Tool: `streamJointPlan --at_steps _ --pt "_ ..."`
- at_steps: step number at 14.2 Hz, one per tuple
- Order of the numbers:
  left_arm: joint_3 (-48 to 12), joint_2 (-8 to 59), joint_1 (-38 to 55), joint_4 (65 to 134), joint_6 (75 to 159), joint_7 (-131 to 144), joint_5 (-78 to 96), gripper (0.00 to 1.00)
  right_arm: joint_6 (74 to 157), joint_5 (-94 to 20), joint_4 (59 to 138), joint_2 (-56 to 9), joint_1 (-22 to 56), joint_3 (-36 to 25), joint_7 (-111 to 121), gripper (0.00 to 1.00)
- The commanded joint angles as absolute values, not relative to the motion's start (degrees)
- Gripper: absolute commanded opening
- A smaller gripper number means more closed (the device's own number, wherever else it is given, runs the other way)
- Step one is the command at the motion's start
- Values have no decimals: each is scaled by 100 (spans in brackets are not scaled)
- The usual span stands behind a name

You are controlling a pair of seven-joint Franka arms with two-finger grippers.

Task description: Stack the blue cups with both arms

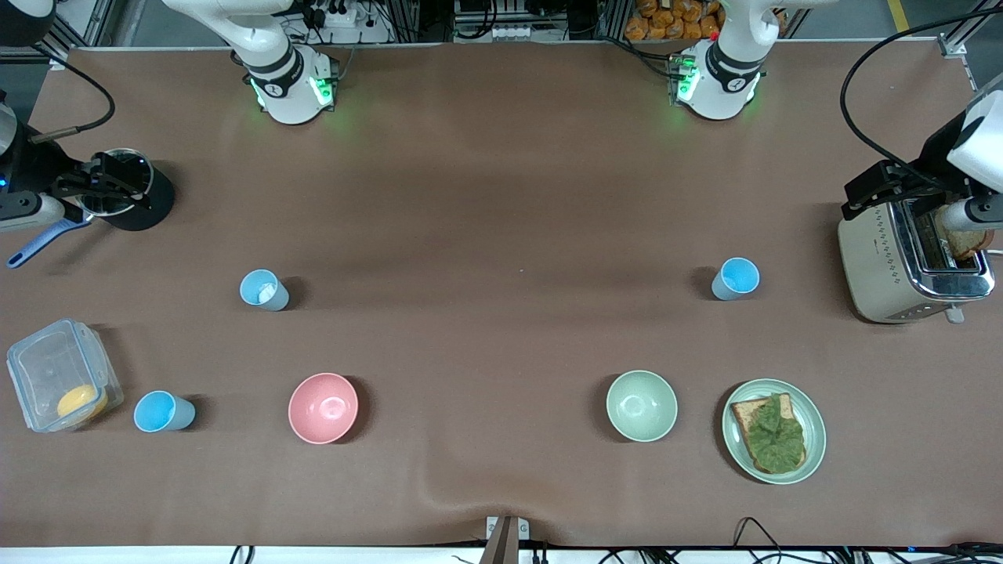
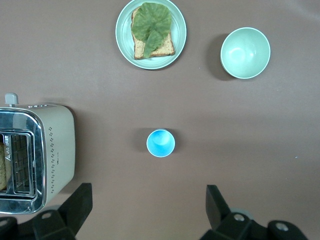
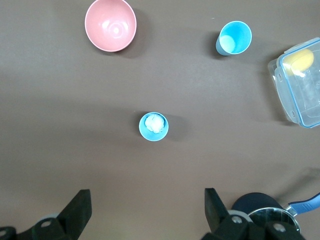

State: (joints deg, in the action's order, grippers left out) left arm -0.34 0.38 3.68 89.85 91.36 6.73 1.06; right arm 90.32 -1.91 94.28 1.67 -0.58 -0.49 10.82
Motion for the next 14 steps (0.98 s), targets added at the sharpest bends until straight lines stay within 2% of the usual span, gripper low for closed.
streamJointPlan --at_steps 1,7,14 --pt "-44 298 107 8851 9018 764 176 100 8930 -114 9316 114 -158 44 1020 100" --pt "-97 510 44 8894 8965 1389 176 100 8947 -123 9308 106 -150 44 1011 100" --pt "-88 1072 -26 9140 8859 1055 220 100 8938 -141 9308 105 -141 44 1002 100"
